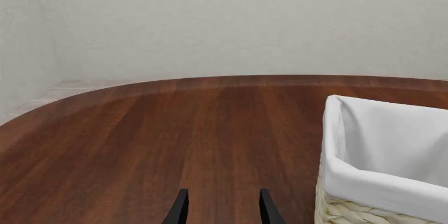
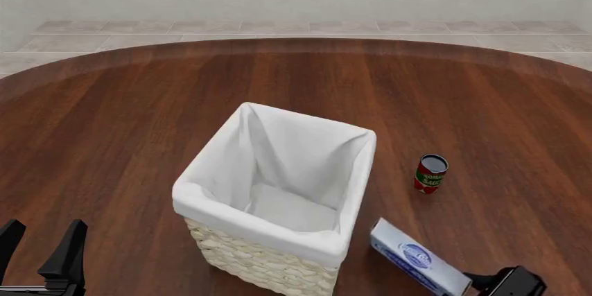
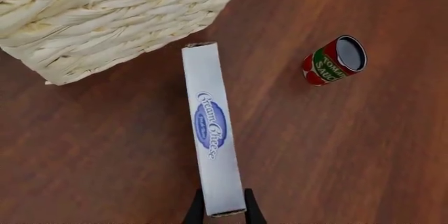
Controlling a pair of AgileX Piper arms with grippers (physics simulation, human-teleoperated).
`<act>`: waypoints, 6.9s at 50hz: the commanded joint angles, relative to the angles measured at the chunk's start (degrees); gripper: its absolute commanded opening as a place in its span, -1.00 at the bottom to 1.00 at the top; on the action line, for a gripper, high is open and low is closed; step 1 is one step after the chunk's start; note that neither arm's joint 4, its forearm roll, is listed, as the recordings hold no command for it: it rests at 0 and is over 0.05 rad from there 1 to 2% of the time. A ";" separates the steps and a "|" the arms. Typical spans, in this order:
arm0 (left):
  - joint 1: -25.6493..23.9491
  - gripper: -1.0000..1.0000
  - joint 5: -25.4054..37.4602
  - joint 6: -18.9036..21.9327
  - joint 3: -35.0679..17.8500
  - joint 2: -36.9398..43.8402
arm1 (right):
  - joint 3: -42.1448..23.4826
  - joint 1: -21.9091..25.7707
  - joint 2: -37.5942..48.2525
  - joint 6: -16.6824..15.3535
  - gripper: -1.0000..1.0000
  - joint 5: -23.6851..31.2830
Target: Pick up the cream cheese box, and put it in the basket.
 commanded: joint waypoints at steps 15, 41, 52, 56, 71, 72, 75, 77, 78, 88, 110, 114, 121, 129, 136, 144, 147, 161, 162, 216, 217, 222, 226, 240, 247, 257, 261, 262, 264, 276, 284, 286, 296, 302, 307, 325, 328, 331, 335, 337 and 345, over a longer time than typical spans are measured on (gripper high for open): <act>0.00 1.00 0.00 0.00 0.00 0.00 | -3.75 0.56 -6.11 0.82 -1.00 6.23; 0.00 1.00 0.00 0.00 0.00 0.00 | -6.62 -0.66 -11.39 0.34 -1.00 10.31; 0.00 1.00 0.00 0.00 0.00 0.00 | -7.92 -0.71 -15.70 0.49 -1.00 14.25; 0.00 1.00 0.00 0.00 0.00 0.00 | -8.33 -0.59 -18.19 0.00 -1.00 16.18; 0.00 1.00 0.00 0.00 0.00 0.00 | -10.69 -1.71 -19.03 -0.87 -1.00 17.36; 0.00 1.00 0.00 0.00 0.00 0.00 | -10.89 -1.69 -19.10 -0.94 -1.00 17.56; 0.00 1.00 0.00 0.00 0.00 0.00 | -11.36 -1.77 -19.33 -1.14 -1.00 17.91; 0.00 1.00 0.00 0.00 0.00 0.00 | -11.81 -1.90 -18.97 -1.30 -1.00 17.70; 0.00 1.00 0.00 0.00 0.00 0.00 | -12.02 -1.80 -19.51 -1.71 -1.00 17.99; 0.00 1.00 0.00 0.00 0.00 0.00 | -13.56 -2.00 -18.78 -1.87 -1.00 17.82; 0.00 1.00 0.00 0.00 0.00 0.00 | -17.62 -3.17 -20.06 -3.27 -1.00 20.64; 0.00 1.00 0.00 0.00 0.00 0.00 | -18.61 -3.10 -20.49 -3.64 -1.00 21.53; 0.00 1.00 0.00 0.00 0.00 0.00 | -19.41 -3.24 -20.08 -4.33 -1.00 21.51; 0.00 1.00 0.00 0.00 0.00 0.00 | -21.08 -2.93 -18.88 -4.80 -1.00 21.10; 0.00 1.00 0.00 0.00 0.00 0.00 | -21.58 -2.50 -16.00 -5.08 -1.00 18.57; 0.00 1.00 0.00 0.00 0.00 0.00 | -22.19 -1.57 -12.85 -5.37 -1.00 15.87; 0.00 1.00 0.00 0.00 0.00 0.00 | -22.65 -1.42 -12.34 -5.47 -1.00 15.64; 0.00 1.00 0.00 0.00 0.00 0.00 | -24.39 -0.82 -9.00 -6.43 -1.00 13.23; 0.00 1.00 0.00 0.00 0.00 0.00 | -24.52 -0.82 -8.96 -6.46 -1.00 13.26; 0.00 1.00 0.00 0.00 0.00 0.00 | -28.69 2.12 -3.91 -8.47 -1.00 9.66; 0.00 1.00 0.00 0.00 0.00 0.00 | -28.96 2.11 -3.66 -8.47 -1.00 9.55; 0.00 1.00 0.00 0.00 0.00 0.00 | -29.59 2.46 -2.68 -8.79 -1.00 8.86; 0.00 1.00 0.00 0.00 0.00 0.00 | -29.76 2.93 -2.35 -8.89 -1.00 8.67; 0.00 1.00 0.00 0.00 0.00 0.00 | -30.49 4.24 0.01 -9.13 -1.00 6.72; 0.00 1.00 0.00 0.00 0.00 0.00 | -31.26 4.89 1.08 -9.28 -1.00 6.10; 0.00 1.00 0.00 0.00 0.00 0.00 | -31.90 6.06 2.68 -9.65 -1.00 5.08; 0.00 1.00 0.00 0.00 0.00 0.00 | -31.97 6.32 3.16 -9.69 -1.00 4.74; 0.00 1.00 0.00 0.00 0.00 0.00 | -32.02 6.45 3.25 -9.70 -1.00 4.70; 0.00 1.00 0.00 0.00 0.00 0.00 | -32.07 6.57 3.47 -9.74 -1.00 4.53; 0.00 1.00 0.00 0.00 0.00 0.00 | -32.82 7.82 4.60 -9.91 -1.00 3.87; 0.00 1.00 0.00 0.00 0.00 0.00 | -33.11 8.64 5.67 -10.02 -1.00 3.02; 0.00 1.00 0.00 0.00 0.00 0.00 | -33.20 8.77 5.81 -10.06 -1.00 2.90; 0.00 1.00 0.00 0.00 0.00 0.00 | -33.77 9.71 7.02 -10.16 -1.00 2.19; 0.00 1.00 0.00 0.00 0.00 0.00 | -34.19 10.08 7.48 -10.27 -1.00 2.10; 0.00 1.00 0.00 0.00 0.00 0.00 | -34.67 10.54 7.96 -10.48 -1.00 2.23; 0.00 1.00 0.00 0.00 0.00 0.00 | -36.54 11.84 9.80 -12.00 -1.00 2.50; 0.00 1.00 0.00 0.00 0.00 0.00 | -36.66 12.02 9.99 -12.36 -1.00 2.63; 0.00 1.00 0.00 0.00 0.00 0.00 | -36.86 12.05 10.06 -12.52 -1.00 2.80; 0.00 1.00 0.00 0.00 0.00 0.00 | -36.95 12.20 10.27 -13.00 -1.00 2.86; 0.00 1.00 0.00 0.00 0.00 0.00 | -36.89 12.29 10.29 -13.24 -1.00 2.92; 0.00 1.00 0.00 0.00 0.00 0.00 | -37.42 12.60 10.56 -14.02 -1.00 3.33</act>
